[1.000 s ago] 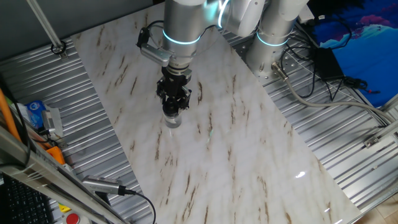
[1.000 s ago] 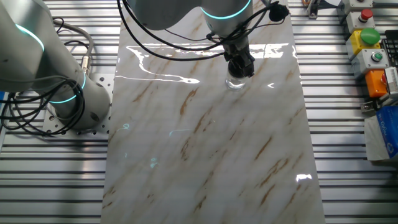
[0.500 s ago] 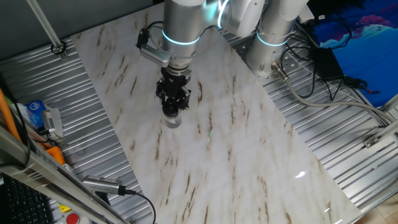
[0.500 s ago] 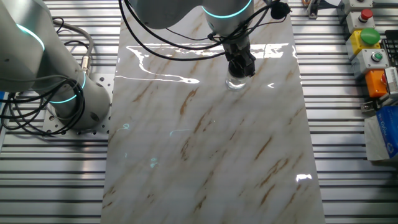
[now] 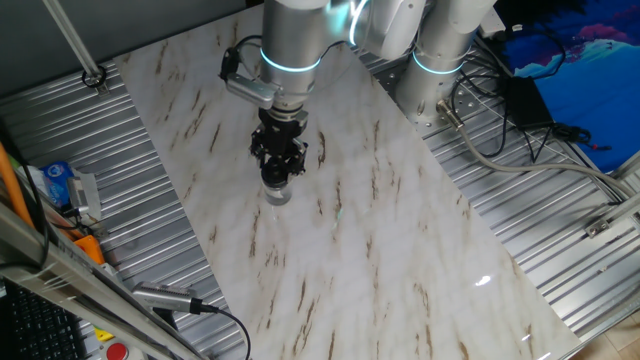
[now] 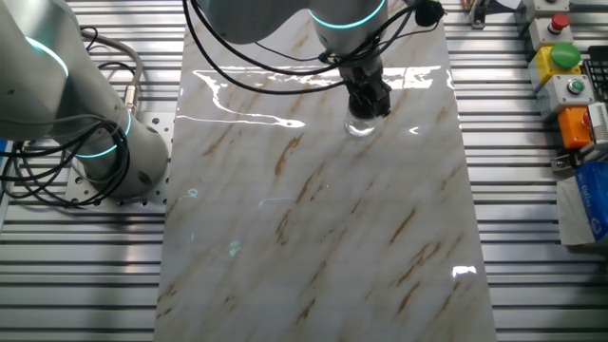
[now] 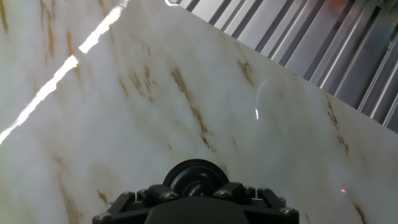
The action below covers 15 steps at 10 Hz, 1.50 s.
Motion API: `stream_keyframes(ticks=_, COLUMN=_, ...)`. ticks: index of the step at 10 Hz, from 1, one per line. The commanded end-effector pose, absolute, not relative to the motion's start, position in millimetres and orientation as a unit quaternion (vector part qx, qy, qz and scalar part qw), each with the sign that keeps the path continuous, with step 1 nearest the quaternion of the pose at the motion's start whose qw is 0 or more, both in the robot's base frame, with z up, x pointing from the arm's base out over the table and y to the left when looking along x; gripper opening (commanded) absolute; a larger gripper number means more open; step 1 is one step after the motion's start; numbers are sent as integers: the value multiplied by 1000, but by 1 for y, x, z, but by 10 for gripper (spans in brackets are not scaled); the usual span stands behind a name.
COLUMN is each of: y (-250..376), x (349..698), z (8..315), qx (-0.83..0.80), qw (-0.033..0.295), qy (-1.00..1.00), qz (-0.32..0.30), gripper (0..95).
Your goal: Screw the lid onto the jar
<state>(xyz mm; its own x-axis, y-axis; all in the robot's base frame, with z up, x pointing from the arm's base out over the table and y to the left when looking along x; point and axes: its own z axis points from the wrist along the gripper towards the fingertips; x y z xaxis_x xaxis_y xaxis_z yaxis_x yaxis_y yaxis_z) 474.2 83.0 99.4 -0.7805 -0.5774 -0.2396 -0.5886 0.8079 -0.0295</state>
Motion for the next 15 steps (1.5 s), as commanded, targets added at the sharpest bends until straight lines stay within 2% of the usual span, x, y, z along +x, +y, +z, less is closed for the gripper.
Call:
stream_keyframes(ticks=1, y=84, x=478, z=93, qx=-310, qw=122, qy=943, qz=23, gripper=760)
stream_keyframes(ticks=4, y=82, x=476, z=95, qx=-320, qw=120, qy=939, qz=24, gripper=760)
stream_keyframes(ticks=5, y=82, x=476, z=95, qx=-322, qw=118, qy=939, qz=24, gripper=950)
stream_keyframes(ticks=9, y=81, x=476, z=96, qx=-349, qw=104, qy=931, qz=23, gripper=950)
stream_keyframes(ticks=15, y=85, x=472, z=119, qx=-384, qw=92, qy=919, qz=23, gripper=950)
